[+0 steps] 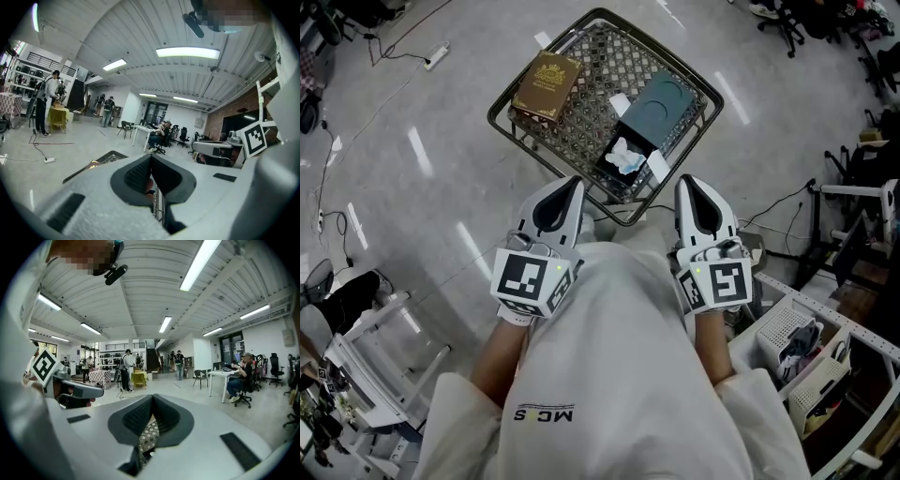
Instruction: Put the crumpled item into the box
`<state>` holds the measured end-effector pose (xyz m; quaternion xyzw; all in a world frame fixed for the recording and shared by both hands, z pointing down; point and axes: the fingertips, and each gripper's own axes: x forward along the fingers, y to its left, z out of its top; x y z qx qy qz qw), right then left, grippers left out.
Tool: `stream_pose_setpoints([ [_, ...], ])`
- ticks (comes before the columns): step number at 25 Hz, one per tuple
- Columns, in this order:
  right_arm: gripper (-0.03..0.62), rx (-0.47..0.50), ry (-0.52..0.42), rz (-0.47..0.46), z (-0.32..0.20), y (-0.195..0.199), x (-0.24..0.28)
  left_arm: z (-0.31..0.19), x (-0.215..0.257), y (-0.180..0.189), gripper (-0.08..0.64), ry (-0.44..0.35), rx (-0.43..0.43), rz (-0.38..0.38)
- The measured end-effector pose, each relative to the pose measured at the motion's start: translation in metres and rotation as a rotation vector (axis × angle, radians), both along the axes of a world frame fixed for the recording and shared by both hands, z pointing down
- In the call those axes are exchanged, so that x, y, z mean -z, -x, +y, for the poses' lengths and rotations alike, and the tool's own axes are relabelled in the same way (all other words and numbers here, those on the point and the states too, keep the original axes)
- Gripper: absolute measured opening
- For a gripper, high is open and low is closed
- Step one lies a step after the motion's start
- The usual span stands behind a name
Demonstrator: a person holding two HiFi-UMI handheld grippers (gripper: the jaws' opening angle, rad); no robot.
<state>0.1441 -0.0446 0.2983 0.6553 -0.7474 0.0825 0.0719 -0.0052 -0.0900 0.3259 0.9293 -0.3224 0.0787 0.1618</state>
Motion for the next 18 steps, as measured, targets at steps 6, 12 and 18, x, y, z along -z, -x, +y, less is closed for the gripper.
stream_pose_setpoints([
  [6, 0.017, 0.002, 0.009, 0.005, 0.0021, 0.0017, -0.0017, 0.0029, -0.0030, 0.0026, 0.020, 0.009, 0.002, 0.001],
  [12, 0.017, -0.006, 0.015, 0.008, 0.0027, 0.0018, -0.0033, 0.0031, -0.0042, 0.0031, 0.020, 0.011, 0.002, 0.007],
  [18, 0.017, -0.002, 0.019, 0.010, 0.0012, 0.0050, -0.0046, 0.0025, -0.0058, 0.0038, 0.020, 0.015, -0.001, 0.008],
])
